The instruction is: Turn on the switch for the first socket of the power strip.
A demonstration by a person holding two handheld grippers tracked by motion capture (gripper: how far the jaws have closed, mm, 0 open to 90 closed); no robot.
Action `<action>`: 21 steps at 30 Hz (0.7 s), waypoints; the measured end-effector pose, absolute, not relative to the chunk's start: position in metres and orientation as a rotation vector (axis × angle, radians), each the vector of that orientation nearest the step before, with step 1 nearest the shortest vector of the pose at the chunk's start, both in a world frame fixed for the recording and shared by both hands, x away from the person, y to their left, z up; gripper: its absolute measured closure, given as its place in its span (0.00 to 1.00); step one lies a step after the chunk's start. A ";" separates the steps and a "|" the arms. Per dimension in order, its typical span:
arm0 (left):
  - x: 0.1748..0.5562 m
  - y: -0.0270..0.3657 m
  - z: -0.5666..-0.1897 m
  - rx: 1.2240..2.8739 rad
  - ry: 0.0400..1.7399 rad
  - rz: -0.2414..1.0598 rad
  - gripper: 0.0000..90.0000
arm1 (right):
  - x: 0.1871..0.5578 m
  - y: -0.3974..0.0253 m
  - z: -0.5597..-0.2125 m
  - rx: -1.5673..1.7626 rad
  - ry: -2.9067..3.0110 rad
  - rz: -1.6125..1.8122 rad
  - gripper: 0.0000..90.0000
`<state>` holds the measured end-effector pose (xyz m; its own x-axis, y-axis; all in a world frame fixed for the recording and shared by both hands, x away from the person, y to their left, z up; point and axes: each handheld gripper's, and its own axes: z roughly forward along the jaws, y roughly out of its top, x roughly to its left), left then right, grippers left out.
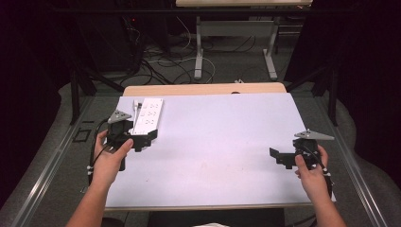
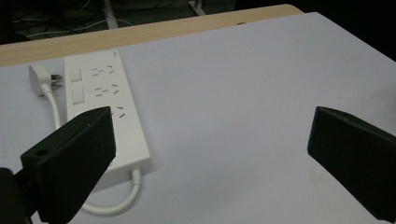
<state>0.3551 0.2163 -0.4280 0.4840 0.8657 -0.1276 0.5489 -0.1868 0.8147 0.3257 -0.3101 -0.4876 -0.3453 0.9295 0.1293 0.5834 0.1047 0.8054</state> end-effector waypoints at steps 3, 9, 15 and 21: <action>0.353 0.216 -0.432 1.863 1.190 0.469 0.01 | 0.326 -0.310 -0.488 1.472 1.979 1.131 0.00; 0.350 0.221 -0.442 1.836 1.203 0.437 0.01 | 0.326 -0.310 -0.489 1.469 1.983 1.127 0.00; 0.352 0.222 -0.455 1.835 1.213 0.427 0.01 | 0.327 -0.308 -0.490 1.471 1.974 1.129 0.00; 0.354 0.224 -0.465 1.815 1.227 0.421 0.01 | 0.327 -0.309 -0.491 1.474 1.987 1.128 0.00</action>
<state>0.3536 0.2244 -0.4654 0.4545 0.8710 -0.1865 0.5726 -0.1253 0.8102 0.3267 -0.3085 -0.4905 -0.3499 0.9277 0.1303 0.5875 0.1089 0.8019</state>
